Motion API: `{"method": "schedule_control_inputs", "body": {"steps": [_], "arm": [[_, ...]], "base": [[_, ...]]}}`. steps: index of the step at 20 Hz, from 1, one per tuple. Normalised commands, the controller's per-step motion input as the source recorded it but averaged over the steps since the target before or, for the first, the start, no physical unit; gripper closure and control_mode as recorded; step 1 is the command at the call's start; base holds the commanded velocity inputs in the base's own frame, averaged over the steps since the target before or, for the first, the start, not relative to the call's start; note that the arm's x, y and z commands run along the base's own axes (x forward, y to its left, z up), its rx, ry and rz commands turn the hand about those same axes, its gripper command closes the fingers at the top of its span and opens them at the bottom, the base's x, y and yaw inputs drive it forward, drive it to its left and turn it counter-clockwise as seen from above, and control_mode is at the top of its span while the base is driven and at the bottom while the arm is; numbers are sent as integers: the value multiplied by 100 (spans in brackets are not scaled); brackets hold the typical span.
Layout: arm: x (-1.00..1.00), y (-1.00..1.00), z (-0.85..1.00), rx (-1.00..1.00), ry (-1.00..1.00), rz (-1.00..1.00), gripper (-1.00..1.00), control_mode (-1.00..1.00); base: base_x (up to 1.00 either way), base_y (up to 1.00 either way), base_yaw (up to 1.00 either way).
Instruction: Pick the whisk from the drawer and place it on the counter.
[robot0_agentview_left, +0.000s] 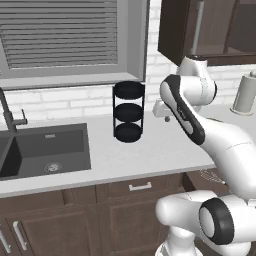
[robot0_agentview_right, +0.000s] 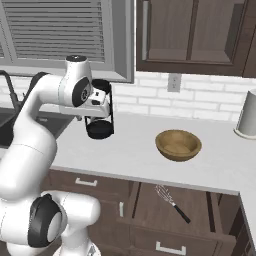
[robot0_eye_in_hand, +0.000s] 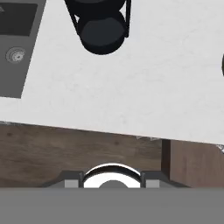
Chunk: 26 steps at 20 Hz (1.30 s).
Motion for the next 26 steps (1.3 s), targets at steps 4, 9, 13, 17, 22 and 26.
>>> {"method": "schedule_control_inputs", "body": {"steps": [4,9,13,17,22,26], "arm": [[-17,-59,-1,0,0,-5,-100,-100],[-24,-100,-8,4,0,-26,-100,-100],[-8,-100,-12,6,6,-47,-100,-100],[0,-100,-14,6,11,-52,-100,-100],[0,-100,-29,4,9,-53,-100,-100],[0,-100,-55,0,3,-56,-100,-100]], "base": [[0,0,0],[0,0,0],[0,0,0],[0,0,0],[0,0,0],[0,0,0]]}}
